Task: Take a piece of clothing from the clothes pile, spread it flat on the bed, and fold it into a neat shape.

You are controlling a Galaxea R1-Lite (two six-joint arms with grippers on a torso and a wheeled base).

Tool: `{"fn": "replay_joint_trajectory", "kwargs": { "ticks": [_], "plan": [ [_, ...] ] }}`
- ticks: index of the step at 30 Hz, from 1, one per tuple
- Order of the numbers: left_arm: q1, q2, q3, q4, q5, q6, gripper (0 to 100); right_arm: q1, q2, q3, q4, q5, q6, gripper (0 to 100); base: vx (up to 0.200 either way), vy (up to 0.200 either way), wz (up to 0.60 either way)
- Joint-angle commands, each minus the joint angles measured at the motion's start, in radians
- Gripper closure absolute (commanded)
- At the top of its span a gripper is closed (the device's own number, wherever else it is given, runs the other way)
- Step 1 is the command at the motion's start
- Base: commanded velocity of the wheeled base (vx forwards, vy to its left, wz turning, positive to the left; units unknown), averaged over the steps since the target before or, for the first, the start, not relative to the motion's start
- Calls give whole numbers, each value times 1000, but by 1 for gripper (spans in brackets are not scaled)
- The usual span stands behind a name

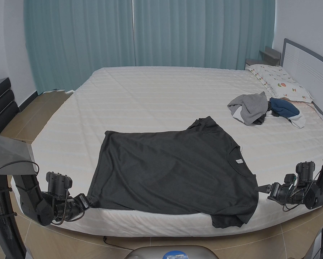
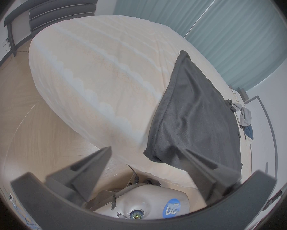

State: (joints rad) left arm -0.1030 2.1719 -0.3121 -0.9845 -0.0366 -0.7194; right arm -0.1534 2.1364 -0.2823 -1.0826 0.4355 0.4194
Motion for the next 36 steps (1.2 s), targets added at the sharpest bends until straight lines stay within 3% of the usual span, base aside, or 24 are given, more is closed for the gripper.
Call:
{"fn": "replay_joint_trajectory", "kwargs": {
  "ticks": [1, 5, 12, 16, 28, 36],
  "plan": [
    [23, -38, -7, -2, -11, -6, 0, 0, 4, -1, 0, 0, -1, 0, 0, 0, 0],
    [28, -58, -27, -5, -29, -18, 0, 0, 4, -3, 0, 0, -1, 0, 0, 0, 0],
    [29, -86, -154, -2, -63, -134, 0, 0, 4, -9, 1, 0, 1, 0, 0, 0, 0],
    [16, -43, -239, 1, -138, -144, 0, 15, 13, -12, 0, 0, 4, 0, 0, 0, 0],
    [-53, 143, -459, 55, -121, -141, 0, 37, 31, -15, -2, -4, 6, 0, 0, 0, 0],
    [-57, 160, -463, 52, -105, -127, 0, 37, 31, -15, 0, -4, 6, 0, 0, 0, 0]
  ]
}}
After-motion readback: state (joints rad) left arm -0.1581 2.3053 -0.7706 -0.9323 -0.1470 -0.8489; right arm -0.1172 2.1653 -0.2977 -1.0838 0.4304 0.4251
